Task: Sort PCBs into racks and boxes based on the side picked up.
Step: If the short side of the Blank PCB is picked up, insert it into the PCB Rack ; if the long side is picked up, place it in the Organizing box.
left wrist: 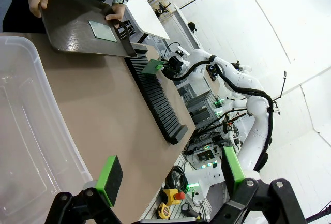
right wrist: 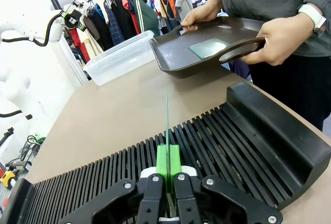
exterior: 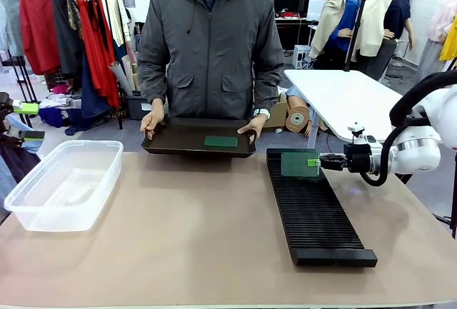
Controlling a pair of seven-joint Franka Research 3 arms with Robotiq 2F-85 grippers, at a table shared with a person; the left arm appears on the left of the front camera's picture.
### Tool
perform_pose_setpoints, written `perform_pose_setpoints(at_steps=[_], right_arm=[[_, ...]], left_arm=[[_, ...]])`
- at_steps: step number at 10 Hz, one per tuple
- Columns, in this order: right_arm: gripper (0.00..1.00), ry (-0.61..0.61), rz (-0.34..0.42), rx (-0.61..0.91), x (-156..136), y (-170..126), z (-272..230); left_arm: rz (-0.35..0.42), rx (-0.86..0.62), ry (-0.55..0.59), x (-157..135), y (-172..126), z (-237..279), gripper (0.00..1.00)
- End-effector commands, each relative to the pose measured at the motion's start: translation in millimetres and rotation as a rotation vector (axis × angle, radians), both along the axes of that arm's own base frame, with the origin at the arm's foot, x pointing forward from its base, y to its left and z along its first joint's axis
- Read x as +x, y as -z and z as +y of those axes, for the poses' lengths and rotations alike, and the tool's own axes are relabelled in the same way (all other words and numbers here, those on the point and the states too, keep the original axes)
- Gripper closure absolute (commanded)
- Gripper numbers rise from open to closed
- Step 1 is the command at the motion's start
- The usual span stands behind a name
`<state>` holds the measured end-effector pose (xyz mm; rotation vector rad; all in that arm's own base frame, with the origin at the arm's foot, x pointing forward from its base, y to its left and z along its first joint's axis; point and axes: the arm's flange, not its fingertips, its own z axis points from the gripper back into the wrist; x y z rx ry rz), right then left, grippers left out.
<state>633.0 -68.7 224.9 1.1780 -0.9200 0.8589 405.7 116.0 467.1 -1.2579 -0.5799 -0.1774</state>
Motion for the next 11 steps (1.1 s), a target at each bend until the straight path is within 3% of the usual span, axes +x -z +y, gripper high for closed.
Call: perform_pose_setpoints(at_steps=[1,11], right_arm=[[1.0,-0.001,-0.005,-0.001,0.8,-3.2,1.8],[1.0,-0.056,-0.002,0.024,14.7,1.7,1.2]], left_arm=[[-0.001,-0.006,0.006,-2.0,-1.4,0.1,0.0],[-0.001,-0.006,0.006,-2.0,-1.4,0.1,0.0]])
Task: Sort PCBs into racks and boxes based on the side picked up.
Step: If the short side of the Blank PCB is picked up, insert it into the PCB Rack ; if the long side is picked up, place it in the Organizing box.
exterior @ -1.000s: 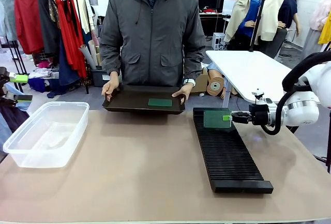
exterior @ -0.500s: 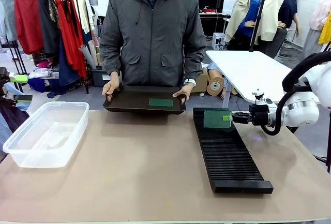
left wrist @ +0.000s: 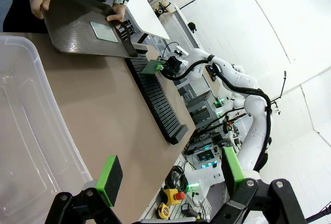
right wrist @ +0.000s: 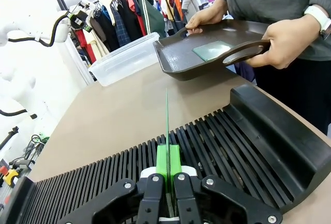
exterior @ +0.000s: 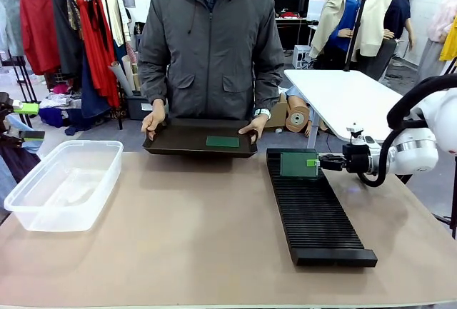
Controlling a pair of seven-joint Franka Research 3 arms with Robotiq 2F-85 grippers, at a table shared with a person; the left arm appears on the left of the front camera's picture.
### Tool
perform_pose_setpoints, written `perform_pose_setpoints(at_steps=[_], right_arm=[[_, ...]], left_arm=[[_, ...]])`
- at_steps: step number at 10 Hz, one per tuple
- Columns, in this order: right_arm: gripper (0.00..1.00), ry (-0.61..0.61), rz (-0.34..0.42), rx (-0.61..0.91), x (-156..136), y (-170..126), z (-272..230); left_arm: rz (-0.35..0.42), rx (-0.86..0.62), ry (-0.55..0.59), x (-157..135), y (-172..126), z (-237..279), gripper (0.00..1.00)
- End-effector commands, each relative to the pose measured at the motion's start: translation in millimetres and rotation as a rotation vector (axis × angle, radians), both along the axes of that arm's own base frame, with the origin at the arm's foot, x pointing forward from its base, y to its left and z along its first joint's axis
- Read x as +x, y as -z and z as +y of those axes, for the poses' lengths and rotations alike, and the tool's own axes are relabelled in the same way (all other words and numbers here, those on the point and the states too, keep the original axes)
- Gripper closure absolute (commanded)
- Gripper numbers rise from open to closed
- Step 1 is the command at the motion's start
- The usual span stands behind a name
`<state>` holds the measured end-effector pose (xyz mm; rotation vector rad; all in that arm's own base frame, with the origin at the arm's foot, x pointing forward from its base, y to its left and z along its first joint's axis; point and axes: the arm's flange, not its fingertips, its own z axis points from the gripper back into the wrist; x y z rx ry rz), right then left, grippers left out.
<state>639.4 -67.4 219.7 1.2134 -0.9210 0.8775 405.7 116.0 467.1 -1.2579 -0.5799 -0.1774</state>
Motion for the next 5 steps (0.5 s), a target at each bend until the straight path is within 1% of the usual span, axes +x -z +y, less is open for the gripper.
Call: perform_pose_setpoints(at_steps=[1,2,5], right_arm=[[1.0,-0.028,-0.002,-0.015,9.8,-3.5,0.0],[1.0,-0.028,-0.006,-0.046,10.7,-2.7,-0.1],[1.0,-0.047,-0.003,-0.04,9.6,-1.0,-1.4]], left_arm=[[-0.001,-0.006,0.006,-2.0,-1.4,0.1,0.0],[-0.001,-0.006,0.006,-2.0,-1.4,0.1,0.0],[-0.001,-0.006,0.006,-2.0,-1.4,0.1,0.0]])
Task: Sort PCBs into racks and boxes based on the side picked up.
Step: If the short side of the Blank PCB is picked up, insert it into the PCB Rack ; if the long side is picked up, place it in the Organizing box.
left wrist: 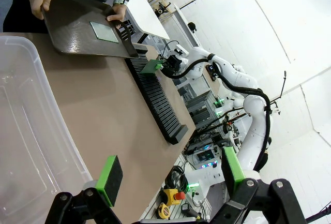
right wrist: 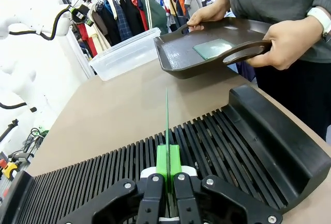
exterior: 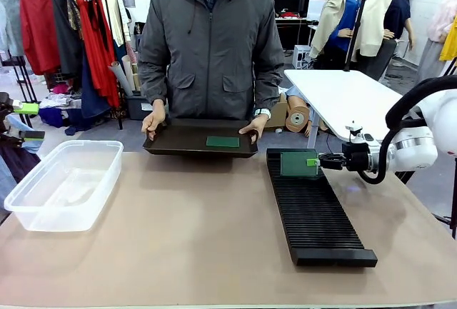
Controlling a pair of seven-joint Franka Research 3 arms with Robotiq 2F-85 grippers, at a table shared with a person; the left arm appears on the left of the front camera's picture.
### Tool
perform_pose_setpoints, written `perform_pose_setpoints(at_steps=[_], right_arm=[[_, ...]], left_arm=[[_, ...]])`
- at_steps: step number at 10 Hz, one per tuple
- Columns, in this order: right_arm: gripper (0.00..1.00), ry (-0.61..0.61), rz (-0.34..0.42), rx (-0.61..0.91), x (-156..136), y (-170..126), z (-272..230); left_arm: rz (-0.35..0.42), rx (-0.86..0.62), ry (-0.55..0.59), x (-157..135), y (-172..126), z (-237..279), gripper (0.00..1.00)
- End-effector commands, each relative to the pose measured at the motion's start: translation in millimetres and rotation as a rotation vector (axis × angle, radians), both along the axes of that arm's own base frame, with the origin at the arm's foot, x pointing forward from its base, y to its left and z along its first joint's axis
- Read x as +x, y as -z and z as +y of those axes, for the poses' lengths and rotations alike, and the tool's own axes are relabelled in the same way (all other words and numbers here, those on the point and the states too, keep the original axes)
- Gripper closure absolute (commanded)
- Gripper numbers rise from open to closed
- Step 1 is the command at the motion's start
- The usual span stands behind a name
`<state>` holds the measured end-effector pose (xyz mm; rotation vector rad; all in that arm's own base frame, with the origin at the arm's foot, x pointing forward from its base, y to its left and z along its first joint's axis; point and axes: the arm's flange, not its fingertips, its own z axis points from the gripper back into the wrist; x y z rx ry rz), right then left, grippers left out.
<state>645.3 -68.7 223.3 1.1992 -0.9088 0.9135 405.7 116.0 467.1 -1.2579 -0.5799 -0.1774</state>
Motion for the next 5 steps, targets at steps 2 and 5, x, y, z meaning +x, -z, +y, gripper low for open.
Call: perform_pose_setpoints(at_steps=[2,5], right_arm=[[1.0,-0.03,0.012,-0.007,3.7,2.7,0.5],[1.0,-0.046,0.014,0.024,3.5,4.7,1.4]], left_arm=[[-0.001,-0.006,0.006,-2.0,-1.4,0.1,0.0],[-0.001,-0.006,0.006,-2.0,-1.4,0.1,0.0]])
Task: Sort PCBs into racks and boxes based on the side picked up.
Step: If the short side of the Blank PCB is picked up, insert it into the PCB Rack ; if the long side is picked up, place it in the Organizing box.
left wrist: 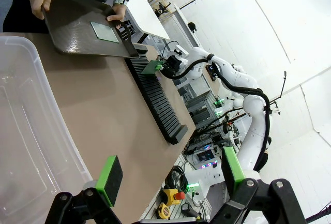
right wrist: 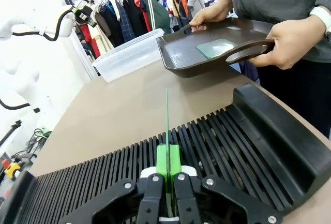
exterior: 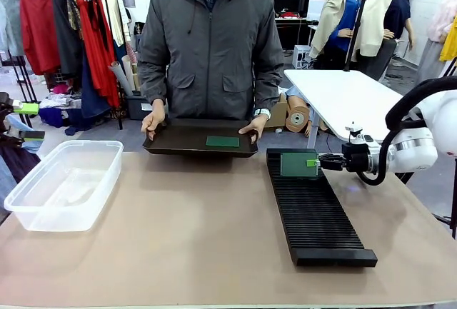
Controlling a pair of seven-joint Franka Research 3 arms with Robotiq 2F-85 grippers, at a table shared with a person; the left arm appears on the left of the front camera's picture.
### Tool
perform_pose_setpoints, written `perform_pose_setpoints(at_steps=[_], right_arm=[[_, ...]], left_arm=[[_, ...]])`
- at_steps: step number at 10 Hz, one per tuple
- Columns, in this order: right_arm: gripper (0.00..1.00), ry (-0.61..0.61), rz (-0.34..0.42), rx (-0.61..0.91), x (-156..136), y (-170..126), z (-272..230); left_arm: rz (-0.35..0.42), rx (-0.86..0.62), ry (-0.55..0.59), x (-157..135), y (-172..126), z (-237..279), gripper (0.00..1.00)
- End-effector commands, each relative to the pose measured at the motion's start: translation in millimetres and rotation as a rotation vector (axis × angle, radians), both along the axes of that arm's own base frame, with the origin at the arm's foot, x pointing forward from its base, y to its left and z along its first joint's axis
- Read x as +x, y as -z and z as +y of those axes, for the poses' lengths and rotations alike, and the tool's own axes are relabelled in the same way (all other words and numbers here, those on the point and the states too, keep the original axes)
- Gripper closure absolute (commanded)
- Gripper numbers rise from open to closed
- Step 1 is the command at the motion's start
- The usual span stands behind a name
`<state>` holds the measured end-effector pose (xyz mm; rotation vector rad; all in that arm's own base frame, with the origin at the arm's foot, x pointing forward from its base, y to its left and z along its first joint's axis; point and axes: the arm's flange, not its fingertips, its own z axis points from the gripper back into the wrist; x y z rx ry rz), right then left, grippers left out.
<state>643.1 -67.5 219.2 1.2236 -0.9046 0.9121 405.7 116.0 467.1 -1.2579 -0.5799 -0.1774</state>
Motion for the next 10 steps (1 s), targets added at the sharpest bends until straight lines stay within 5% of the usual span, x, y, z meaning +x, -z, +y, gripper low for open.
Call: perform_pose_setpoints(at_steps=[1,10], right_arm=[[1.0,-0.036,0.006,0.008,5.4,1.2,0.8],[1.0,-0.022,-0.041,-0.031,5.4,2.0,-2.1]], left_arm=[[-0.001,-0.006,0.006,-2.0,-1.4,0.1,0.0],[-0.001,-0.006,0.006,-2.0,-1.4,0.1,0.0]])
